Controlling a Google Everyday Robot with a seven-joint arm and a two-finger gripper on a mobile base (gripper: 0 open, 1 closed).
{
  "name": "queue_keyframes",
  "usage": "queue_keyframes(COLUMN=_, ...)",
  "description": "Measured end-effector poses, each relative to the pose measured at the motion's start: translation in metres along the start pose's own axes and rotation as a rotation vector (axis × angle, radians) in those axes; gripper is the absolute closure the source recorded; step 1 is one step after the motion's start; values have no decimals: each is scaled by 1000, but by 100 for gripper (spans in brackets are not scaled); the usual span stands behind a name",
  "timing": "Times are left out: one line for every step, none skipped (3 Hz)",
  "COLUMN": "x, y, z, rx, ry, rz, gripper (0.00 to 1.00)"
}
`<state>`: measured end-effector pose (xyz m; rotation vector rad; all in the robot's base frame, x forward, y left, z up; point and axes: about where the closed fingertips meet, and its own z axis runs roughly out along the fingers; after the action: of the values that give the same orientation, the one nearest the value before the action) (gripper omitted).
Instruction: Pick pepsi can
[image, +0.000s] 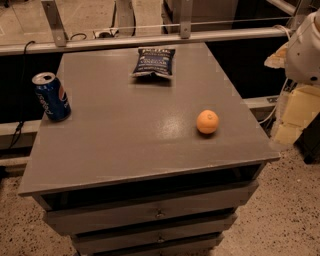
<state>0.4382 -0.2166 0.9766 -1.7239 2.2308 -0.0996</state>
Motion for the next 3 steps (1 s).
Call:
queue_keyframes(x=0, y=0, z=0, rx=0, ry=0, rz=0, gripper=0)
queue_keyframes(x=-28, y=1, z=24, rx=-47, ry=-95, rz=-10, gripper=0)
queue_keyframes(x=-101, y=8, z=73, rx=-129, ry=-243, rz=-48, gripper=0)
